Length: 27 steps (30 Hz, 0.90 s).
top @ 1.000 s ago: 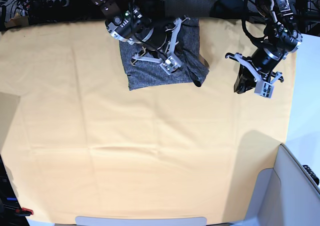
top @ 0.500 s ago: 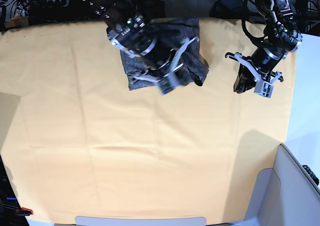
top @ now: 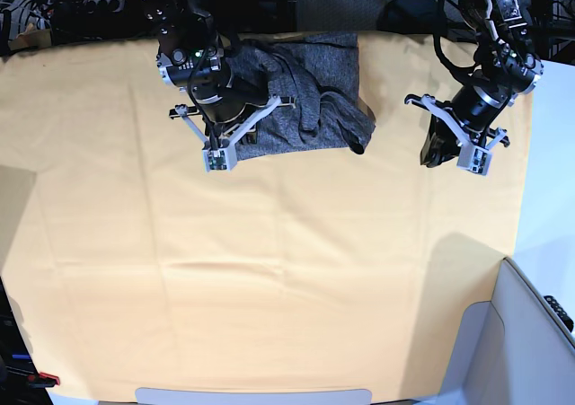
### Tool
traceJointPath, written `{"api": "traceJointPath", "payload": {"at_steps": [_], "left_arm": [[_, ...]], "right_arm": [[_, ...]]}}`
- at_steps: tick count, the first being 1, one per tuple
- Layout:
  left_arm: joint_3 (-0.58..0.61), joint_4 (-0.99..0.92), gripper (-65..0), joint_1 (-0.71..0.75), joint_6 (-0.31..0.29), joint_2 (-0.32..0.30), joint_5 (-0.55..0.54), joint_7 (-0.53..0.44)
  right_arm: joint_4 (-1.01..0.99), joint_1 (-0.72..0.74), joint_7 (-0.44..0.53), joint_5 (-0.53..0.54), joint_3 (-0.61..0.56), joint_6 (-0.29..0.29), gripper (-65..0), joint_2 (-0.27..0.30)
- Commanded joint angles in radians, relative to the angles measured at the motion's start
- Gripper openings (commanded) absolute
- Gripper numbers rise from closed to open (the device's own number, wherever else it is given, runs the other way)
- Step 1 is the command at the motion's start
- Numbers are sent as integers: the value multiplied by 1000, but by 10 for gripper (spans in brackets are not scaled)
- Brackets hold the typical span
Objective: Fold the T-shirt properly
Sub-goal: 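Pat down the top of the folded bundle with the right gripper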
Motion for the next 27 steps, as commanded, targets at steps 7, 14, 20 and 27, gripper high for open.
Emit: {"api": "traceJointPath", "payload": {"at_steps": [7, 14, 20, 27], "left_arm": [[-6, 3, -648, -11, -3, -12, -17, -20], [-6, 2, -648, -11, -3, -13, -17, -20], [-6, 2, -648, -11, -3, -13, -17, -20], [-6, 0, -648, -11, -3, -15, -17, -20]], "right_arm": [[8, -26, 14, 14, -29, 12, -650, -3], [1, 11, -77, 14, -167, 118, -650, -2], [10, 44, -80, 12, -270, 325, -650, 24], [25, 93, -80, 14, -319, 502, -650, 41]]}}
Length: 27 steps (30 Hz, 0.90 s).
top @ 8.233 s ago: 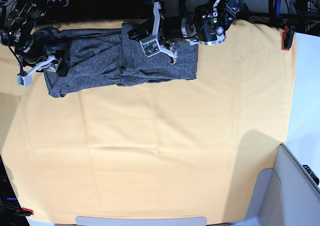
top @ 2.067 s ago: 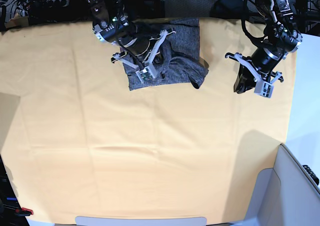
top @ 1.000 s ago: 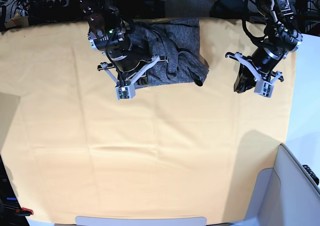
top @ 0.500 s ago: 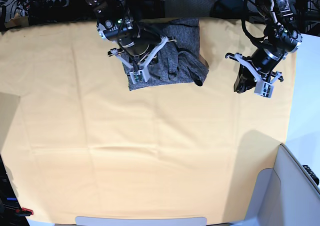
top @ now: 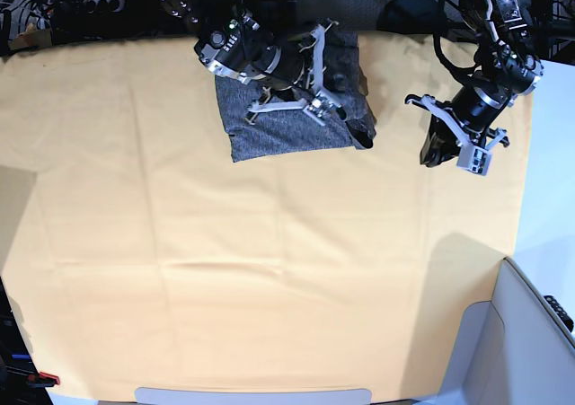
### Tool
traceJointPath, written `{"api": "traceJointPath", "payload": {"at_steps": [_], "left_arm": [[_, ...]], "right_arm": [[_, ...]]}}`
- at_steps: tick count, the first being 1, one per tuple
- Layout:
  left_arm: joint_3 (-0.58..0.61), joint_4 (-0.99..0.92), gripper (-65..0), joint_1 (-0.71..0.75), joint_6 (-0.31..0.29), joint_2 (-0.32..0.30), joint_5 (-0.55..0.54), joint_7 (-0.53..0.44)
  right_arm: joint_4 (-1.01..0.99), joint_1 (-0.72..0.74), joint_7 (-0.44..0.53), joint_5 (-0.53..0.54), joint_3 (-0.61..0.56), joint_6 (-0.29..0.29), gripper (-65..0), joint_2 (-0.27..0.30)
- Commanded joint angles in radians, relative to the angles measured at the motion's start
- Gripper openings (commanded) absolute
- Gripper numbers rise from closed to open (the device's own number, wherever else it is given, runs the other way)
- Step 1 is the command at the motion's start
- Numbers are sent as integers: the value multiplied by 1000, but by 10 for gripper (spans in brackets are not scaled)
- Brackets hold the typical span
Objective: Fold the T-shirt properly
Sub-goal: 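Pat down the top of the folded bundle with the right gripper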
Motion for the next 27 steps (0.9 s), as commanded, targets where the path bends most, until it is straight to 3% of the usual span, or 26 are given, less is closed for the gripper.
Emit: {"api": "traceJointPath", "payload": {"at_steps": [1, 7, 13, 16, 19, 22, 24, 27], "left_arm": [[-6, 14, -648, -8, -2, -12, -17, -21], [-6, 14, -648, -8, -2, -12, -17, -21], [-6, 14, -648, -8, -2, -11, -17, -21], [-6, 14, -648, -8, -2, -9, -17, -21], [-6, 14, -648, -8, -2, -9, -17, -21], [-6, 1, -648, -8, -2, -11, -17, -21], [-6, -19, -648, -8, -2, -12, -17, -22], [-6, -52, -648, -10, -2, -12, -17, -22]], "right_arm": [[24, 17, 21, 1, -1, 18, -650, 2], [33, 44, 35, 1, -1, 61, -650, -1], [34, 55, 158, -3, 18, 55, -650, -22], [34, 18, 254, -3, 93, -18, -650, -24], [30, -11, 302, -5, 159, -177, -650, -24], [28, -12, 265, -5, 165, -320, -650, -7], [28, -11, 210, -5, 165, -347, -650, -4], [28, -11, 150, -5, 163, -344, -650, -8]]}}
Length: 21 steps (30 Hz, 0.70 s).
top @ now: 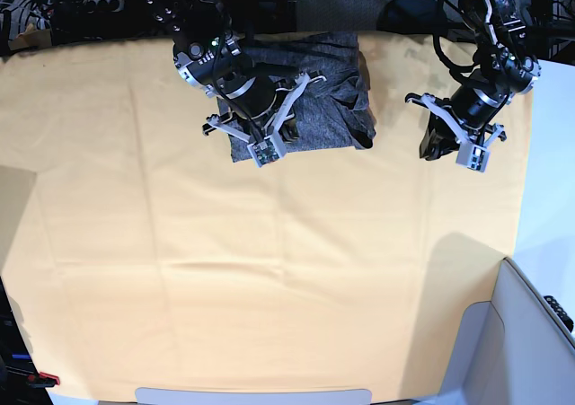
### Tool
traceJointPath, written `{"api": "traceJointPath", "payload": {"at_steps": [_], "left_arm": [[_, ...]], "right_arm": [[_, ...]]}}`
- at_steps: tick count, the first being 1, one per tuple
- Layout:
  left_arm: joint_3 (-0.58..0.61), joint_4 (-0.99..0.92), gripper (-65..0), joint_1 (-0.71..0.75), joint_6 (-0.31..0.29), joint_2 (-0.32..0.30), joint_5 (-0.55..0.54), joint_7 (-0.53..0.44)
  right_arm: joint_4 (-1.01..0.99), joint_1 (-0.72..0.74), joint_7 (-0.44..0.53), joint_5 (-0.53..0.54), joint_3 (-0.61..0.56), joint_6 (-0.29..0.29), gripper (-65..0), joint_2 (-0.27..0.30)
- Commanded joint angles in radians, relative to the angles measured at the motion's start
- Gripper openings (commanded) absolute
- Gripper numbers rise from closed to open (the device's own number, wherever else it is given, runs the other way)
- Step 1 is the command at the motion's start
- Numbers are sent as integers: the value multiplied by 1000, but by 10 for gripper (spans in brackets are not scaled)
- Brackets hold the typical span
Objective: Fold the T-shirt properly
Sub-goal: 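Pat down the top of the folded bundle with the right gripper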
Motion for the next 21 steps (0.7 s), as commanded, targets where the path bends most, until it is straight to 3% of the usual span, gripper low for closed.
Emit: {"api": "traceJointPath", "payload": {"at_steps": [1, 9, 17, 21], "left_arm": [[-6, 5, -648, -8, -2, -12, -16, -22], [-6, -10, -648, -37, -2, -12, -16, -22], [-6, -12, -648, -37, -2, -12, -16, -22], [-6, -16, -648, -37, -2, -12, -16, -22]], "right_arm": [[15, 11, 6, 5, -2, 2, -650, -10], [15, 23, -42, 9, -151, 14, -650, -6], [18, 75, -154, 9, -224, 272, -650, -6], [26, 86, -140, 8, -217, 301, -650, -12]]}}
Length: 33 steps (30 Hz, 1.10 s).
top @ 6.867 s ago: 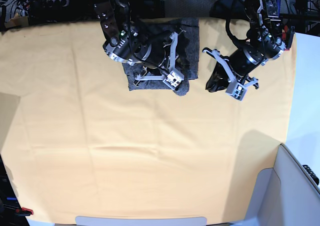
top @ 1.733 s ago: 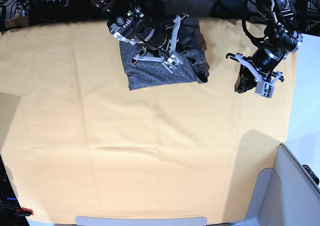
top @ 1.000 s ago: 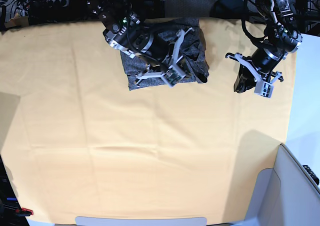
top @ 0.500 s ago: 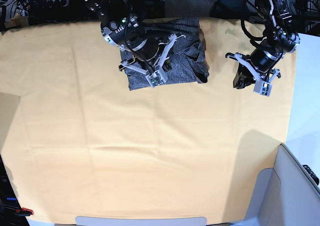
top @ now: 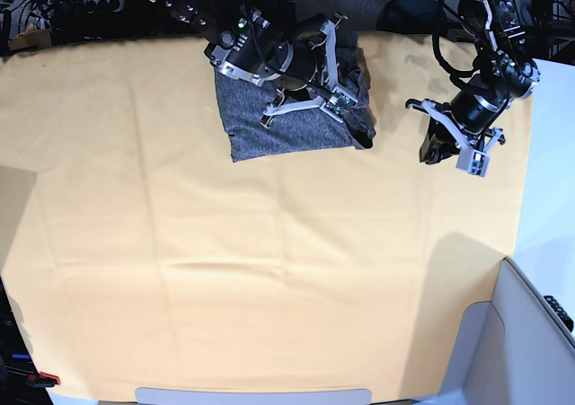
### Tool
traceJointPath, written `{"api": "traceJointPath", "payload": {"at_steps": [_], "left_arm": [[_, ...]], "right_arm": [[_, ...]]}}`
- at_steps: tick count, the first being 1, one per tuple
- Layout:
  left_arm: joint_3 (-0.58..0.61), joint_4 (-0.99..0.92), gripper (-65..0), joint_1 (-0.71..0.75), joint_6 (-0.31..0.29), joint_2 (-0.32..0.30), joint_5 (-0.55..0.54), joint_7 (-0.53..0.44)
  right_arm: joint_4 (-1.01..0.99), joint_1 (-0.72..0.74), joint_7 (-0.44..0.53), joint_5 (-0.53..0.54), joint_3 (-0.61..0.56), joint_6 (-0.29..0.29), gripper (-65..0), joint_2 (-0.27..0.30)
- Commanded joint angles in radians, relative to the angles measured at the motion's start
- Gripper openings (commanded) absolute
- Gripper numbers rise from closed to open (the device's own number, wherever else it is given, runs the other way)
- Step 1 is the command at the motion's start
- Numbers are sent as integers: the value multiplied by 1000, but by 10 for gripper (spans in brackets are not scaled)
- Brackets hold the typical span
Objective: Fold the T-shirt properly
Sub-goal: 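Pat down the top of the folded bundle with the right gripper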
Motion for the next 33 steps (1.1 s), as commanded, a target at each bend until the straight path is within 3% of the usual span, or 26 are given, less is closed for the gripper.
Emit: {"api": "traceJointPath", "payload": {"at_steps": [1, 4, 7, 10, 13, 18, 23, 33], "left_arm": [[-6, 13, -648, -9, -2, -12, -16, -21], [-6, 13, -648, -9, -2, -12, -16, -21], [-6, 13, -648, -9, -2, -12, -16, -21], [-6, 13, -648, -9, -2, -12, -16, -21], [-6, 13, -648, -9, -2, -12, -16, -21], [-6, 13, -648, -9, -2, -14, -16, -21], [-5, 13, -648, -9, -2, -14, -16, -21], [-5, 11, -648, -10, -2, -14, -16, -21]], "right_arm": [[23, 13, 53, -1, 2, -8, -650, -10], [23, 7, 177, -2, 4, -133, -650, -3], [19, 7, 286, -4, 8, -314, -650, -2], [13, 11, 284, -31, 8, -441, -650, 0], [-8, -1, 229, -131, 2, -493, -650, -5], [-25, -39, 80, -229, 1, -492, -650, -31], [-14, -44, 24, -176, -25, -475, -650, -28], [-13, 8, -1, -33, -42, -105, -650, 0]]}}
